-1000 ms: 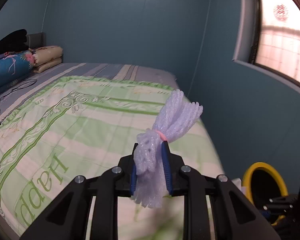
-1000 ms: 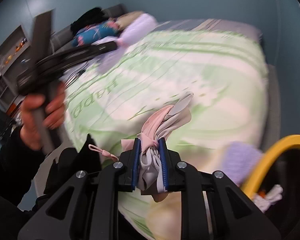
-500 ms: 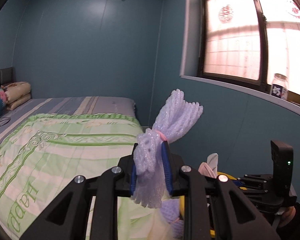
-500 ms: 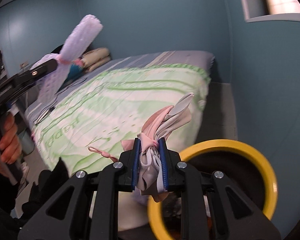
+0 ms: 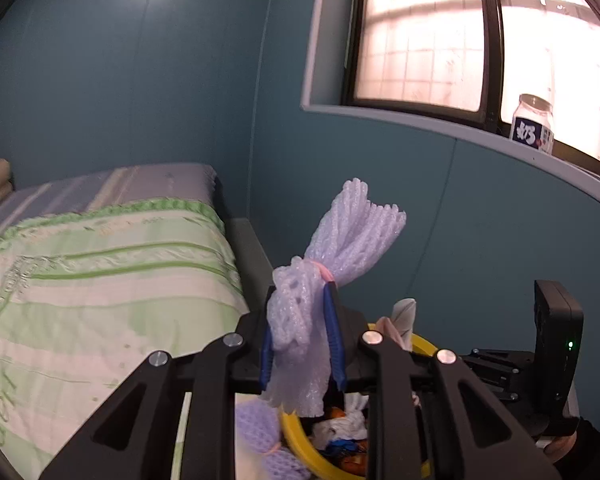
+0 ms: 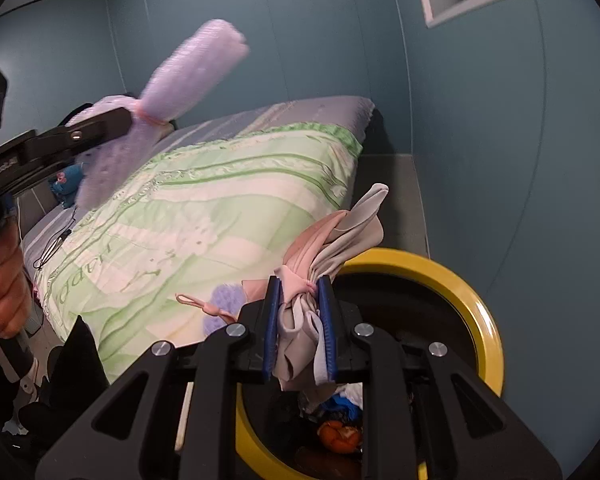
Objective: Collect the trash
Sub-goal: 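Lift the foam net and pink cloth and carry both over the yellow bin, then open both tools over the yellow bin to drop the net and cloth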
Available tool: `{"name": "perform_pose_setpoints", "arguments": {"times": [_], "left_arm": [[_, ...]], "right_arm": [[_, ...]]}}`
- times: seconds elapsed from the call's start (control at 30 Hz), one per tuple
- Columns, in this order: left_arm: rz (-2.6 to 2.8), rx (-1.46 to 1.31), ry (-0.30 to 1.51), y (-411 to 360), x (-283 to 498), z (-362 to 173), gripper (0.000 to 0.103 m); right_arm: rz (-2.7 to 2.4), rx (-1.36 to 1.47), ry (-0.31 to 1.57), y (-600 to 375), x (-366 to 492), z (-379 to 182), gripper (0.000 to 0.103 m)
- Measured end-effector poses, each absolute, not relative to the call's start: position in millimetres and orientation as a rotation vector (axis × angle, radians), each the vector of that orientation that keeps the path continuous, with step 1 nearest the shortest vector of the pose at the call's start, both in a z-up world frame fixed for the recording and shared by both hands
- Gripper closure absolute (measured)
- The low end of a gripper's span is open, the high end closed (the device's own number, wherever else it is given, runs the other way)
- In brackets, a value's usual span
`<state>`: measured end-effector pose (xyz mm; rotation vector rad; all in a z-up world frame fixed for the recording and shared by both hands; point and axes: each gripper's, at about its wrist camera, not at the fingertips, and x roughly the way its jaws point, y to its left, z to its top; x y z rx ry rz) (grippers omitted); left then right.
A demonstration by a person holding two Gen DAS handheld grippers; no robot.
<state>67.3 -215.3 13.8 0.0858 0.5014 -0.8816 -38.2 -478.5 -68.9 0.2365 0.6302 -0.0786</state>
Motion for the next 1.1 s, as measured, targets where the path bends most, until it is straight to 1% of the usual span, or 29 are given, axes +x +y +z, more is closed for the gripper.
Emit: {"name": "perform_pose_setpoints", "arguments": {"times": [0.17,0.37,0.6,0.8,0.83,0.87,0.9,0.93,0.97,1.03,1.07,1.1], "left_arm": [[-0.922,0.100,0.590,-252,75,-13,0.082],[-0.931,0.120,0.656,-280,81,-37,0.082],[-0.954,0.142,0.734,-305,90,-53,0.082],[-0.976,0.154,0.751,-314,91,-61,0.080],[-0.982,0.148,0.750,-314,92,-61,0.078],[-0.991,0.137,0.747,-313,94,-60,0.075],[-0.991,0.128,0.744,-312,97,-59,0.073],[-0.990,0.121,0.743,-311,97,-59,0.062],[-0.989,0.109,0.742,-310,97,-58,0.054],[-0.972,0.096,0.742,-306,100,-58,0.051],[-0.972,0.087,0.746,-305,103,-57,0.045],[-0.971,0.079,0.749,-304,103,-57,0.042]], "right_arm": [[-0.111,0.250,0.665,-490,-44,-81,0.085],[-0.114,0.263,0.725,-498,-44,-93,0.085],[-0.118,0.259,0.790,-502,-42,-101,0.085],[-0.130,0.253,0.810,-506,-40,-103,0.083],[-0.131,0.248,0.816,-507,-41,-103,0.082],[-0.135,0.248,0.815,-506,-41,-104,0.079],[-0.142,0.250,0.816,-507,-42,-104,0.073],[-0.143,0.249,0.818,-508,-40,-104,0.067],[-0.147,0.248,0.819,-509,-40,-104,0.058],[-0.157,0.254,0.821,-509,-40,-104,0.057],[-0.163,0.259,0.823,-511,-40,-104,0.057],[-0.169,0.261,0.827,-512,-40,-104,0.057]]}}
